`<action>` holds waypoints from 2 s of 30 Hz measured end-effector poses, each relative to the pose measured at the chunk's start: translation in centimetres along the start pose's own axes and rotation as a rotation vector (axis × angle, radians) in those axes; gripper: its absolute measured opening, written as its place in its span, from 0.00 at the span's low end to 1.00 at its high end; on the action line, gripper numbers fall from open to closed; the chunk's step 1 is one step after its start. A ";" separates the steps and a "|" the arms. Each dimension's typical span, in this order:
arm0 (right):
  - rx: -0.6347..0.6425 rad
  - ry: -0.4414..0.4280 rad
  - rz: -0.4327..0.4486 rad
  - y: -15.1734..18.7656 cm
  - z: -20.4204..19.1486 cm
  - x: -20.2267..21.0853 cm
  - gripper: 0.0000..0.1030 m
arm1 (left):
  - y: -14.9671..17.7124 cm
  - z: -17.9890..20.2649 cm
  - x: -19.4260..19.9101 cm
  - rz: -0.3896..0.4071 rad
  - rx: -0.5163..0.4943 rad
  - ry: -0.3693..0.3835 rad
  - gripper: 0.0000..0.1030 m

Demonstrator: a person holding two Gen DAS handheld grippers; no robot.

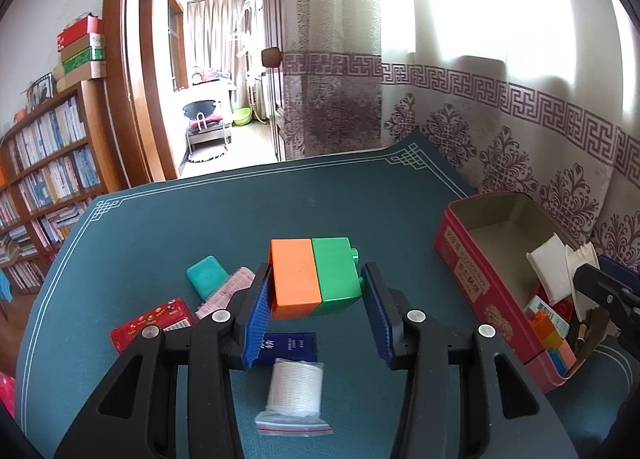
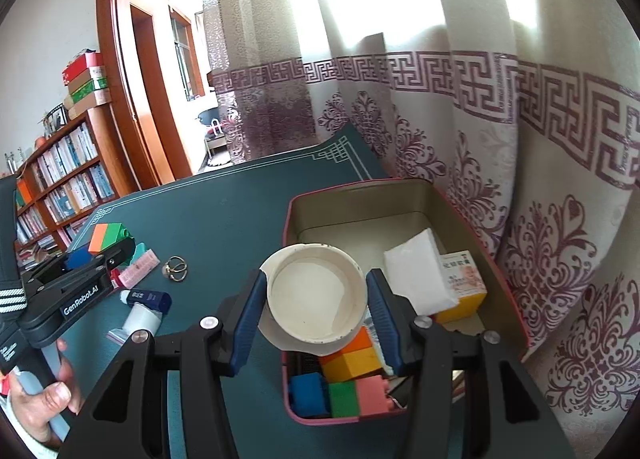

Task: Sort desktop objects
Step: 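Carry Lego block and white cup into the pink tin and open both tools, then withdraw both tools from the tin back toward the remaining objects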

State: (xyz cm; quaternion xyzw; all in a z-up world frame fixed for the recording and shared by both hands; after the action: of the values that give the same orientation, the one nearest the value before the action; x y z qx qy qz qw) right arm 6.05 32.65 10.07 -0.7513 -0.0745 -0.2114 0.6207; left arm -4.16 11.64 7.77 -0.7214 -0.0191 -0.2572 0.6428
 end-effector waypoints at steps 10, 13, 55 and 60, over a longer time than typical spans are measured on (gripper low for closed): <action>-0.018 0.037 0.021 0.1 2.1 0.5 0.54 | -0.1 4.1 0.4 -0.008 -0.057 0.046 0.46; -0.028 0.043 0.022 0.2 2.8 0.4 0.54 | -0.1 5.4 0.5 -0.011 -0.077 0.059 0.46; -0.069 0.118 0.017 1.0 7.8 -0.5 0.61 | -1.1 14.0 -0.5 -0.010 -0.133 0.277 0.71; -0.066 0.124 0.023 0.8 7.3 -0.3 0.61 | -1.4 12.0 -0.8 -0.016 -0.071 0.254 0.71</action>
State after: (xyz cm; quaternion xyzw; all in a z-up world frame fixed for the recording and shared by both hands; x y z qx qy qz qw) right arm 7.79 39.52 8.19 -0.7578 -0.0202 -0.2525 0.6013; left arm -1.24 23.34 8.27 -0.7051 0.0658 -0.3520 0.6120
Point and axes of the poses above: each gripper's, at about its wrist camera, not at the fingertips, and x roughly against the way its jaws point, z to its right, y to its underside, the point moved 1 cm from there along -x, roughly the way its jaws point, and after that the axes turned 9 degrees about z, right-handed, at the moved point
